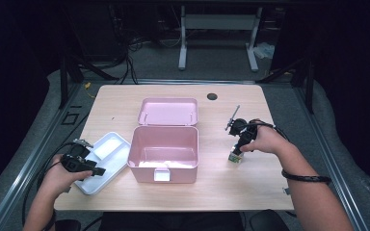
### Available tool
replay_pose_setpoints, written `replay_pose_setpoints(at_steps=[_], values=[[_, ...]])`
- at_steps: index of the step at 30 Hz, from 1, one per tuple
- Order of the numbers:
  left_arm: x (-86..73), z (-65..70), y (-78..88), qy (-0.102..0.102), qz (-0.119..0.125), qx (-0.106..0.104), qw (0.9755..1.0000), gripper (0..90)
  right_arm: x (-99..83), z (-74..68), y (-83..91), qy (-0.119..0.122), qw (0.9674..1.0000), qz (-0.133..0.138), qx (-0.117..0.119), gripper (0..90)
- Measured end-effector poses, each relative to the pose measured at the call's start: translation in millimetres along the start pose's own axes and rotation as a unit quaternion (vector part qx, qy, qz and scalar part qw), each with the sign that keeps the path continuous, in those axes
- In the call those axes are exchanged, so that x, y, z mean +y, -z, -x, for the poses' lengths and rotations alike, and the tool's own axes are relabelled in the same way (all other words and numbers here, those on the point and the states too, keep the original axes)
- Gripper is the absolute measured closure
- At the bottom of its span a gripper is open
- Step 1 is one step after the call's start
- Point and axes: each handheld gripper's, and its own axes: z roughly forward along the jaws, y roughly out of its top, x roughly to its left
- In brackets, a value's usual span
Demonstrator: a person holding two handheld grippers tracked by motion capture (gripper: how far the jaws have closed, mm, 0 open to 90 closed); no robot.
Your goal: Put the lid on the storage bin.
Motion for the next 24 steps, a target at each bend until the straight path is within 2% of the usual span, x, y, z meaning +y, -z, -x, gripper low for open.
replay_pose_setpoints(at_steps=[4,5,12,24], values=[[-0.7,0.7,-0.7,0.003,0.001,-0.001,1.0,43.6,-0.8,3.5,-3.1,-0.005,0.9999,-0.008,0.006,42.9],[-1.0,0.6,-0.7,0.005,0.001,-0.001,1.0,43.6,-1.1,3.3,-4.4,-0.01,0.9999,-0.003,0.01,42.9],[-1.2,0.3,-0.8,0.003,-0.002,-0.002,1.0,43.5,-1.3,4.4,-5.4,-0.006,0.9997,-0.02,0.012,43.4],[-1.5,0.6,-2.9,0.006,-0.005,-0.005,1.0,43.5,-3.5,5.6,-7.9,-0.016,0.9996,-0.014,0.019,45.8]])
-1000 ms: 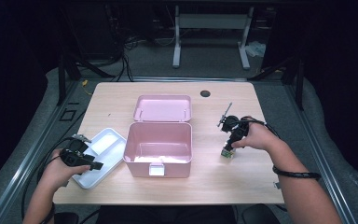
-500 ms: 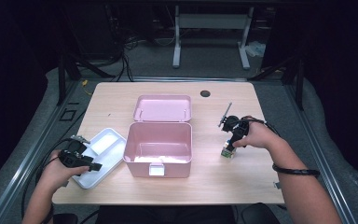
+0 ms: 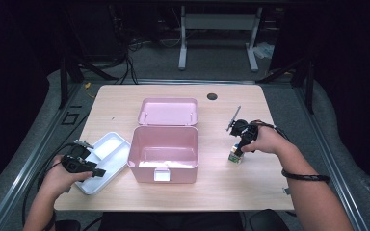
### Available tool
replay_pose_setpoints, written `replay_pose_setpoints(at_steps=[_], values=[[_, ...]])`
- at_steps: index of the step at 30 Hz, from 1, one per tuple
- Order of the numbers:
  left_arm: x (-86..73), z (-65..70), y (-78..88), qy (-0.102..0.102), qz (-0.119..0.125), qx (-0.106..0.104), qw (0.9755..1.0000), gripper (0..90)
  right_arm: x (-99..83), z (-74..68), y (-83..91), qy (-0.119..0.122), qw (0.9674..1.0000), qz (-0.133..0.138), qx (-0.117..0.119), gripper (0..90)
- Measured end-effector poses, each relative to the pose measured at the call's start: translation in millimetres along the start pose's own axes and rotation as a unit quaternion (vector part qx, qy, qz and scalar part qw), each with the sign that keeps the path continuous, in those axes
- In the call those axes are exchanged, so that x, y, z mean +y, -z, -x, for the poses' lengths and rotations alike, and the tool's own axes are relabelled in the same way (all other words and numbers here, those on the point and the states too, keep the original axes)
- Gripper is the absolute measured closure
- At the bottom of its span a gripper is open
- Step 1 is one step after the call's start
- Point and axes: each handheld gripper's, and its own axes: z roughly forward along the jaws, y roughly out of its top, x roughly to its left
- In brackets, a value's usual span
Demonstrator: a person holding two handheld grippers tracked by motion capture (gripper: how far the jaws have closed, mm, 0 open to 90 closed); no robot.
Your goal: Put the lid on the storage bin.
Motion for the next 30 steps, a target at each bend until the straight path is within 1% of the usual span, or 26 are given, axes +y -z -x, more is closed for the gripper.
replay_pose_setpoints(at_steps=[1,2,3,6,9,13,16,17,18,23,25,30], values=[[0.0,0.1,0.0,0.0,-0.001,0.0,1.0,43.5,0.2,-0.1,0.2,0.0,1.0,-0.001,0.0,45.9],[0.0,0.0,0.1,-0.001,-0.001,0.0,1.0,43.5,0.6,-0.1,1.1,0.004,1.0,-0.007,-0.004,46.0],[0.0,0.0,0.2,0.0,0.0,0.0,1.0,43.5,0.6,-0.6,0.6,0.002,1.0,-0.003,-0.001,46.0],[-0.1,-0.1,0.3,0.0,0.0,0.0,1.0,43.5,1.3,-1.3,1.0,0.004,1.0,-0.005,-0.002,46.2],[-0.1,-0.1,-0.1,0.0,-0.001,-0.001,1.0,43.5,2.5,-1.4,2.7,0.009,0.9999,-0.011,-0.01,46.3],[-0.1,-0.1,-0.5,0.001,0.0,-0.003,1.0,43.5,3.9,-2.8,6.3,0.006,0.9999,-0.003,-0.008,46.4],[-0.3,-0.3,0.0,0.0,0.0,-0.002,1.0,43.5,7.0,-3.9,13.4,0.014,0.9998,-0.006,-0.013,46.4],[-0.3,-0.3,0.2,0.001,0.0,-0.002,1.0,43.6,8.0,-5.2,15.0,0.01,0.9999,0.001,-0.007,46.4],[-0.4,-0.5,0.4,0.0,0.0,-0.002,1.0,43.5,9.7,-5.5,18.0,0.016,0.9998,-0.004,-0.01,46.4],[-0.7,-0.5,1.2,0.002,0.001,-0.003,1.0,43.6,20.2,-11.7,31.9,0.034,0.9993,-0.006,-0.012,46.5],[-0.8,-0.7,1.3,0.002,0.001,-0.004,1.0,43.6,24.8,-14.9,37.5,0.039,0.9992,-0.001,-0.01,46.5],[-1.1,-1.3,2.0,0.002,0.002,-0.004,1.0,43.6,37.9,-23.9,54.2,0.063,0.9979,0.005,-0.008,46.6]])
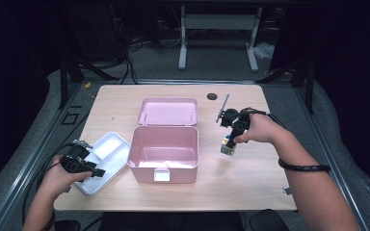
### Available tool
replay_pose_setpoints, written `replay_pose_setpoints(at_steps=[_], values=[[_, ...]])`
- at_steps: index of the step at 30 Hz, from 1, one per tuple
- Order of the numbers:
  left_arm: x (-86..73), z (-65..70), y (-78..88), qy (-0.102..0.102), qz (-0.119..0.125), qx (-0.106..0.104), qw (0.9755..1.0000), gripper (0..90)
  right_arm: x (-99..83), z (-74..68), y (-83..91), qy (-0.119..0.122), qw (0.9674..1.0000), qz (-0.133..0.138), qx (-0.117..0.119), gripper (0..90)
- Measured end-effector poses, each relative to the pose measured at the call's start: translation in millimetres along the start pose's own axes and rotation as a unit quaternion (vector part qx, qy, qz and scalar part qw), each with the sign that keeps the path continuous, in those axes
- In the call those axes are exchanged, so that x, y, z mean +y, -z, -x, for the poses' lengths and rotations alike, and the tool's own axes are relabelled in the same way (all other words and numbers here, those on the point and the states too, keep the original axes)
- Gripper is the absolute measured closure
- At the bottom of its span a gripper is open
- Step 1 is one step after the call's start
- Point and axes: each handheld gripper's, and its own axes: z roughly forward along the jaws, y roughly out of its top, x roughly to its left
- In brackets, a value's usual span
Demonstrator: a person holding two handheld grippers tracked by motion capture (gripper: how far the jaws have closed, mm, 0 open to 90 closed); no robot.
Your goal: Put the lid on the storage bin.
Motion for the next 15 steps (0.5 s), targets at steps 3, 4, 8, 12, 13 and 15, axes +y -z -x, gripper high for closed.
replay_pose_setpoints(at_steps=[3,4,8,12,13,15], values=[[-0.2,-0.3,0.3,0.001,0.0,0.0,1.0,43.6,8.9,-4.6,12.1,0.015,0.9999,0.004,-0.003,46.6],[-0.3,-0.4,0.3,0.001,0.0,0.0,1.0,43.6,11.8,-5.6,16.3,0.019,0.9998,0.005,0.002,46.6],[-0.2,-0.5,0.6,0.0,0.001,0.0,1.0,43.6,23.4,-11.0,32.4,0.037,0.9992,0.012,0.006,46.7],[-0.3,-0.4,1.6,-0.001,0.002,0.0,1.0,43.5,35.3,-16.8,46.4,0.054,0.9983,0.017,0.01,46.7],[-0.3,-0.5,1.6,-0.001,0.002,0.0,1.0,43.6,38.2,-18.2,49.5,0.057,0.9981,0.017,0.012,46.7],[-0.4,-0.5,1.7,-0.001,0.002,0.0,1.0,43.6,43.9,-21.8,55.0,0.065,0.9977,0.019,0.012,46.7]])
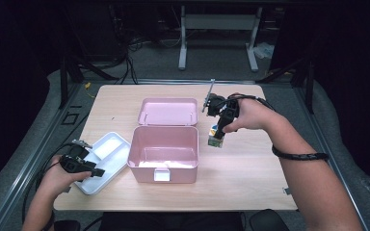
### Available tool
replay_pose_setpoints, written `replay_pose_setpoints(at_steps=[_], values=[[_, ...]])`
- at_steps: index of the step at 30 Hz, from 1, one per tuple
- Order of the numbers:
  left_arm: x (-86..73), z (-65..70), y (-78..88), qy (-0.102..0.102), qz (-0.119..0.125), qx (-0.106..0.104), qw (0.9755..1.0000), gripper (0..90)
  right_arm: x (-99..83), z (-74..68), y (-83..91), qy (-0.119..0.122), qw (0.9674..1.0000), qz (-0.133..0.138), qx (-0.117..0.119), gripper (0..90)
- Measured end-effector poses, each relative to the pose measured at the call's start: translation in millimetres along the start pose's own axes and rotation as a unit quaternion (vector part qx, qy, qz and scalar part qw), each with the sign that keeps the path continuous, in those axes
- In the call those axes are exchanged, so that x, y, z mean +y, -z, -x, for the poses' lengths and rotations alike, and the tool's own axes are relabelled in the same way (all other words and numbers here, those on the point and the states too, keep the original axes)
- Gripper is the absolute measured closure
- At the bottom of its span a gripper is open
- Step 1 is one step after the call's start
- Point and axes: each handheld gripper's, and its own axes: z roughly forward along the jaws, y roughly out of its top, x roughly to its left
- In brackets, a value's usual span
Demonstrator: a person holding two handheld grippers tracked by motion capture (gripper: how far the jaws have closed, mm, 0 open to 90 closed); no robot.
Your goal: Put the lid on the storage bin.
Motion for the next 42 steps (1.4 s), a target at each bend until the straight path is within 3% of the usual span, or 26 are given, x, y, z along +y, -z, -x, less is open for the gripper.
replay_pose_setpoints(at_steps=[9,15,20,24,42], values=[[-0.1,-0.3,1.2,0.002,0.001,-0.002,1.0,43.6,28.6,-16.3,23.1,0.042,0.9989,0.021,0.007,46.8],[-0.4,-0.4,2.5,0.002,0.003,-0.001,1.0,43.6,52.5,-28.3,25.2,0.07,0.997,0.031,0.01,46.8],[-0.7,-0.8,2.6,0.001,0.002,-0.003,1.0,43.6,65.3,-35.2,16.7,0.085,0.9959,0.028,0.014,46.8],[-0.9,-1.1,3.3,0.001,0.003,-0.002,1.0,43.6,76.8,-40.8,-2.6,0.098,0.9947,0.02,0.023,46.8],[-0.7,-0.4,0.4,0.002,0.0,-0.004,1.0,43.6,76.0,-41.2,-58.3,0.094,0.9952,0.01,0.025,46.7]])
